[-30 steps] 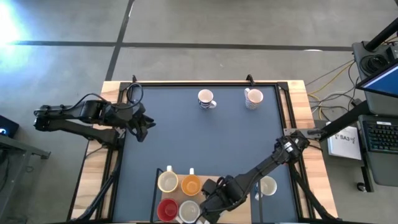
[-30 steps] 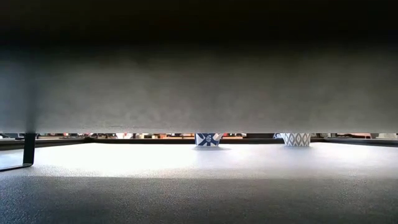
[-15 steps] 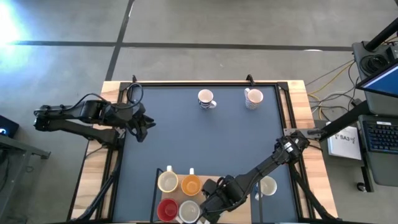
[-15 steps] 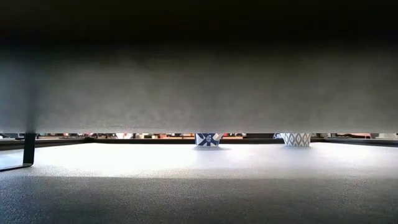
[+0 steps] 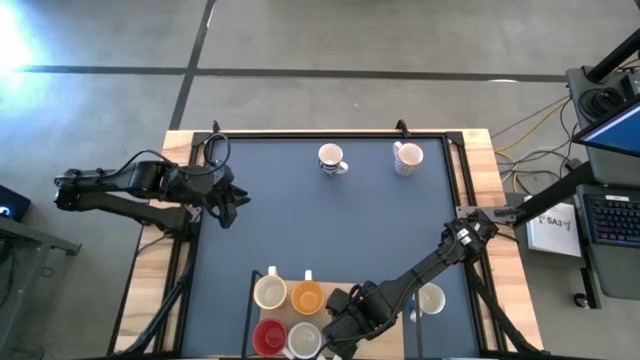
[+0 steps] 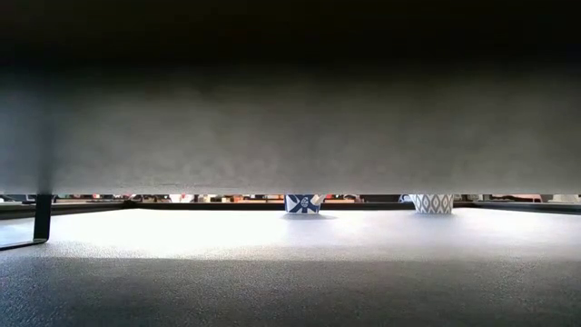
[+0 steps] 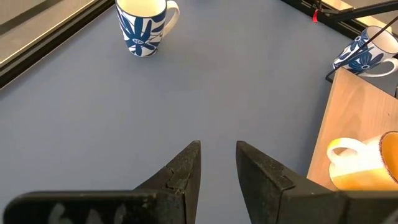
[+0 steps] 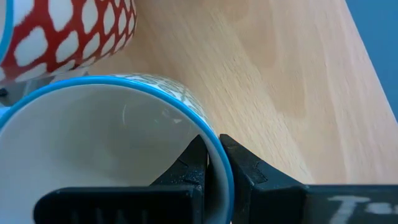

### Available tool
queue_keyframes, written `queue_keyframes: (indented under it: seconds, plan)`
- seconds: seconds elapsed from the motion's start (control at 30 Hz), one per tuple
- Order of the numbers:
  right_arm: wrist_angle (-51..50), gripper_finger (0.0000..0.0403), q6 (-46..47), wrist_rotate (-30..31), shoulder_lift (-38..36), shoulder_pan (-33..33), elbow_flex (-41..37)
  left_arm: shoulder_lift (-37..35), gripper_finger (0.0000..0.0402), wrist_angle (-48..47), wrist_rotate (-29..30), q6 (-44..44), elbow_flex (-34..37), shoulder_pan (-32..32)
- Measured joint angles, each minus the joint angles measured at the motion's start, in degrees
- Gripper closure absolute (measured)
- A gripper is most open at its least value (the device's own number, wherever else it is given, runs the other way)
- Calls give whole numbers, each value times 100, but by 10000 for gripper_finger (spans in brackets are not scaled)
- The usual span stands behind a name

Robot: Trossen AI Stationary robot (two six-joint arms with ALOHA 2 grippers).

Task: Place coffee mugs
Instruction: Put the light blue patterned mug on the shelf

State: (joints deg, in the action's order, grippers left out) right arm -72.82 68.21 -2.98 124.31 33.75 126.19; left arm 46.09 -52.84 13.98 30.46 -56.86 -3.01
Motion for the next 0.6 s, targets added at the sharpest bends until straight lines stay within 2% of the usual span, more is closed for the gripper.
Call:
queue_keyframes:
  seconds: [0.3, 0.6]
  plan:
    - [-16, 376, -138, -2, 0, 14, 0, 0, 318, 0, 0, 13, 0, 0]
    - [150, 330, -244, -2, 0, 14, 0, 0, 318, 0, 0, 23, 0, -4]
